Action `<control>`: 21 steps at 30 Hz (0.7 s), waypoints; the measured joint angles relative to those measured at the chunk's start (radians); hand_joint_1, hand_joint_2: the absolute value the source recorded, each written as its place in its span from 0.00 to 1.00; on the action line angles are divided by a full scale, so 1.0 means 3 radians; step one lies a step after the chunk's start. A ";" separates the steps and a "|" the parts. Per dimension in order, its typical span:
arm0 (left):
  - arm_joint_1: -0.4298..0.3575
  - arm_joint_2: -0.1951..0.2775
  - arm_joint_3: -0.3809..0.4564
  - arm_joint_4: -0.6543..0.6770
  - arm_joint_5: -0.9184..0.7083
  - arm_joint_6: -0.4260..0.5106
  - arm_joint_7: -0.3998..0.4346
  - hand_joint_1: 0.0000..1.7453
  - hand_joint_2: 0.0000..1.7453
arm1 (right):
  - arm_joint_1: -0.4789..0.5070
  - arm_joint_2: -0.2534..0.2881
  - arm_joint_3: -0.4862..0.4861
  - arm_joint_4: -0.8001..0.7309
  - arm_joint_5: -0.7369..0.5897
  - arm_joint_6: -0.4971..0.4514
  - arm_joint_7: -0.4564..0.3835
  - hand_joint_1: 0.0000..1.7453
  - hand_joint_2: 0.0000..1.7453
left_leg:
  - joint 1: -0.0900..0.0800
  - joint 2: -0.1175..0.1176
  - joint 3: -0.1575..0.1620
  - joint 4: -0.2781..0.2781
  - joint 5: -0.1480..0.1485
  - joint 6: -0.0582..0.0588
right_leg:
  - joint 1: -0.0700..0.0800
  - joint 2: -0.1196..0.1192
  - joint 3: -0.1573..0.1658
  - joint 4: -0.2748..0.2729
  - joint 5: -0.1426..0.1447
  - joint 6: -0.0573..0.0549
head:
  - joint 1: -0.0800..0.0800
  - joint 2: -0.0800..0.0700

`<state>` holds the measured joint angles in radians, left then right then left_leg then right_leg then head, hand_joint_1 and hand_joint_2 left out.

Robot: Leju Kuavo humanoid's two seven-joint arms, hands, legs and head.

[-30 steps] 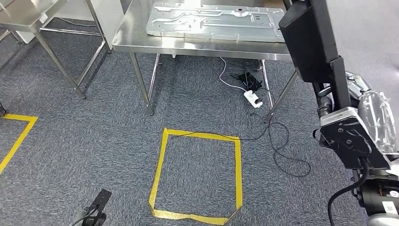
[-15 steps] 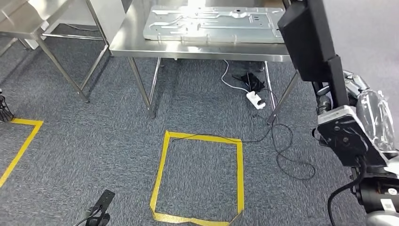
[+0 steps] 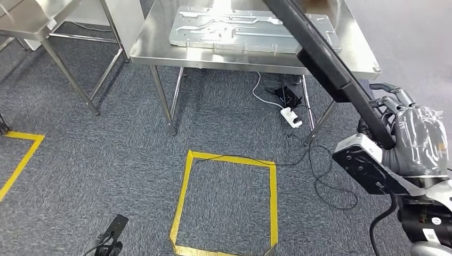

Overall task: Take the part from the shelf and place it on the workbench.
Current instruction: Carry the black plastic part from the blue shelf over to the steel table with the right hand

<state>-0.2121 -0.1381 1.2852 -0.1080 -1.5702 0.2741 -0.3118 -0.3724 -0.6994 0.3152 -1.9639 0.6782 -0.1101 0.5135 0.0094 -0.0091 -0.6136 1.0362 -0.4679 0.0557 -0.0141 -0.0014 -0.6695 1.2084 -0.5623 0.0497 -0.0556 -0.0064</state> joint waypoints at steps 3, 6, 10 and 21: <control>0.0001 0.0000 0.0000 0.0000 0.0000 -0.0008 0.0006 0.00 1.00 | 0.0026 -0.0003 0.0021 0.0014 0.0077 0.0097 0.0000 1.00 1.00 | -0.0007 -0.0003 0.0036 0.0002 -0.0035 0.0011 | -0.0002 0.0000 -0.0213 0.0238 0.0055 -0.0001 | 0.0000 0.0000; 0.0000 -0.0006 0.0000 0.0000 0.0000 -0.0011 0.0012 0.00 1.00 | 0.0036 -0.0026 0.0027 0.0022 0.0141 0.0170 0.0000 1.00 1.00 | -0.0012 -0.0015 0.0096 0.0002 -0.0083 -0.0008 | 0.0013 0.0001 0.0006 -0.0351 0.0418 -0.0045 | 0.0001 0.0000; -0.0002 -0.0015 0.0000 0.0000 -0.0001 -0.0017 0.0022 0.00 1.00 | 0.0039 -0.0077 0.0029 0.0021 0.0275 0.0272 0.0000 1.00 1.00 | -0.0015 -0.0020 0.0108 -0.0018 -0.0110 -0.0075 | 0.0046 0.0008 0.0141 -0.0628 0.0439 -0.0097 | -0.0004 0.0001; 0.0005 -0.0029 0.0000 0.0000 -0.0001 -0.0054 0.0041 0.00 1.00 | 0.0077 -0.0107 0.0044 0.0013 0.0410 0.0426 0.0000 1.00 1.00 | 0.0011 0.0011 -0.0229 0.0341 0.0032 -0.0185 | 0.0001 0.0005 0.0387 -0.0672 0.0280 -0.0136 | -0.0012 0.0000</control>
<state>-0.2106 -0.1469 1.2852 -0.1080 -1.5705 0.2579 -0.2996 -0.3493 -0.7315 0.3284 -1.9599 0.8011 0.0176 0.5135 0.0126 -0.0058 -0.6822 1.1385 -0.4582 0.0002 -0.0139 0.0001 -0.5534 1.0069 -0.4782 0.0089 -0.0591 -0.0064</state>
